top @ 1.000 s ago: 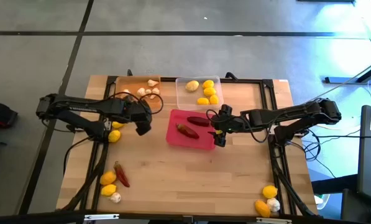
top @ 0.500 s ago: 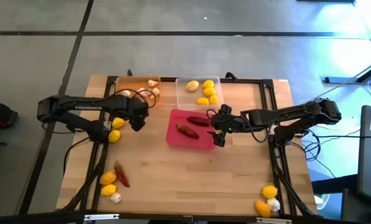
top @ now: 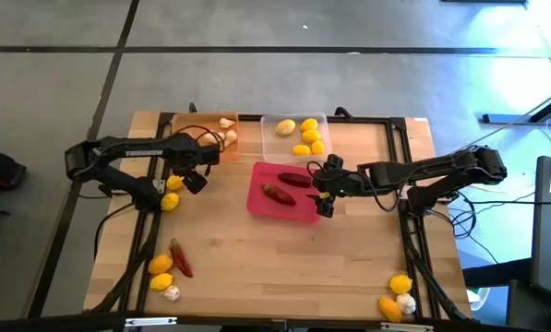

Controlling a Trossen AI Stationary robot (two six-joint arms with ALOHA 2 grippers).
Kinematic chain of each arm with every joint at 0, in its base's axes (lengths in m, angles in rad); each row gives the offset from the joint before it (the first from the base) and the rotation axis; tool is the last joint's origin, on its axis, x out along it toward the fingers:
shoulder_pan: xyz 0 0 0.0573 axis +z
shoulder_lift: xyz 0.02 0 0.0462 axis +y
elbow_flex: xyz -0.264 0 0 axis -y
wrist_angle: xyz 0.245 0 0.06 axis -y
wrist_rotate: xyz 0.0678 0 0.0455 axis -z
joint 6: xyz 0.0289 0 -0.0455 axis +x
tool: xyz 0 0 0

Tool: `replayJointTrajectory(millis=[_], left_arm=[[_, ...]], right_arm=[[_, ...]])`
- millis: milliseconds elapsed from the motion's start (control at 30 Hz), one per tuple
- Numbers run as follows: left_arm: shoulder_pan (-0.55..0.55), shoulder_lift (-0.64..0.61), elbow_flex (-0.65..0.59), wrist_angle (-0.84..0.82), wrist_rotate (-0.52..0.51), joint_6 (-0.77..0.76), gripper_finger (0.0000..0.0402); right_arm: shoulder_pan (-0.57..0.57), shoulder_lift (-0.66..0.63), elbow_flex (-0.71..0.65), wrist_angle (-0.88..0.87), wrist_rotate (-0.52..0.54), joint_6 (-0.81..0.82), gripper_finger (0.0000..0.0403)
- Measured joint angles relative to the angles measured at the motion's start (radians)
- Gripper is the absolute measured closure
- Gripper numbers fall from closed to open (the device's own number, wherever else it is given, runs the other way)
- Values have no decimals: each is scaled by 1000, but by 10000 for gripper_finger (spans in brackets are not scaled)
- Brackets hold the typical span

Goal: Sort produce into baskets
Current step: Put the yellow lemon in the transparent bin

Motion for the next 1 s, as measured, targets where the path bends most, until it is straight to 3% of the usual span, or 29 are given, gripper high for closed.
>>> replayJointTrajectory(millis=[467,700,1000], left_arm=[[1,183,0,-36,11,105,176],[4,235,-16,-2,114,183,176],[39,261,-49,32,117,224,176]], right_arm=[[0,0,0,-2,0,5,93],[0,0,0,-2,0,5,93],[0,0,0,-3,0,5,93]])
